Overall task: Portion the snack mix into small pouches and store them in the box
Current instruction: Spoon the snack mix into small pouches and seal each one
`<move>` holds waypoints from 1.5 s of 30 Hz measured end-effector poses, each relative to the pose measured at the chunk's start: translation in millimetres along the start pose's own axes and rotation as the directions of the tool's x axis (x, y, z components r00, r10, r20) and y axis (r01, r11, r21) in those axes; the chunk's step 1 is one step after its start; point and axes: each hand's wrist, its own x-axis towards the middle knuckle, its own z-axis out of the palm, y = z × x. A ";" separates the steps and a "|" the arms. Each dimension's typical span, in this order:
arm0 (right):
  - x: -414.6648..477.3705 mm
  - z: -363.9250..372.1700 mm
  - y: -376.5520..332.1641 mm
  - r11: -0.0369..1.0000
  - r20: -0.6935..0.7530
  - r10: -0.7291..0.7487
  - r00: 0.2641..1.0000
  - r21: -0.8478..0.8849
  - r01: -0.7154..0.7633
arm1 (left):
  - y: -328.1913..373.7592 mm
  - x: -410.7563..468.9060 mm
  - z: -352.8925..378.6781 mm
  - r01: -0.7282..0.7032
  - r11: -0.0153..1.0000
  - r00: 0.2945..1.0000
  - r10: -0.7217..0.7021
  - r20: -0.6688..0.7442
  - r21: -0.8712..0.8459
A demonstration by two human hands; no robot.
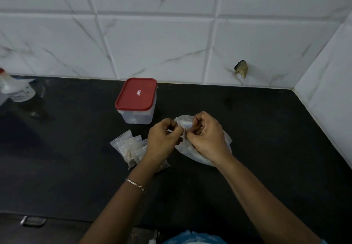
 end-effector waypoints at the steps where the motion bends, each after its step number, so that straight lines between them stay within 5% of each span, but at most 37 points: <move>1: -1.3 -1.3 -0.5 0.998 -0.015 -0.023 1.000 -0.051 0.022 | -0.8 -0.2 -3.1 -0.001 1.000 1.000 0.001 -0.006 0.027; 5: -1.1 -12.7 1.6 0.992 -0.081 -0.037 0.996 -0.127 0.026 | -5.3 -1.3 -17.9 0.000 0.997 1.000 0.002 -0.023 0.080; 12: -5.0 -17.7 -5.5 0.861 0.287 -0.166 0.944 -0.425 0.280 | -4.5 -4.5 -21.1 -0.020 0.991 0.999 0.016 0.031 0.133; 18: -6.0 -18.6 -10.8 0.732 0.155 -0.105 0.982 -0.656 0.182 | 1.3 -9.8 -20.1 -0.103 0.972 0.993 0.087 0.084 0.211; 22: 2.0 -14.7 -15.3 0.707 0.192 0.085 0.978 -0.703 0.077 | -1.7 -12.8 -17.3 -0.172 0.951 0.982 0.145 0.120 0.258; 26: -4.9 -16.8 -12.6 0.742 0.126 0.000 0.992 -0.665 0.084 | -12.8 -13.6 -20.6 -0.226 0.899 0.974 0.198 0.113 0.375; 32: -8.2 -18.4 -18.7 0.760 0.158 0.033 0.987 -0.646 0.078 | -32.3 -6.6 -14.1 -0.358 0.800 0.916 0.201 0.347 0.482; 39: -12.9 -22.0 -6.7 0.885 0.174 0.024 0.985 -0.462 0.060 | -37.2 -3.6 -0.5 -0.343 0.853 0.924 0.231 0.304 0.395; 42: -11.9 -29.5 19.2 0.976 0.056 0.087 0.995 -0.203 -0.074 | -47.7 -6.0 6.1 -0.299 0.890 0.938 0.207 0.279 0.344; 45: -17.7 -48.1 56.5 0.954 -0.120 0.178 0.977 -0.223 -0.201 | -55.8 -9.0 11.0 -0.255 0.914 0.952 0.182 0.244 0.315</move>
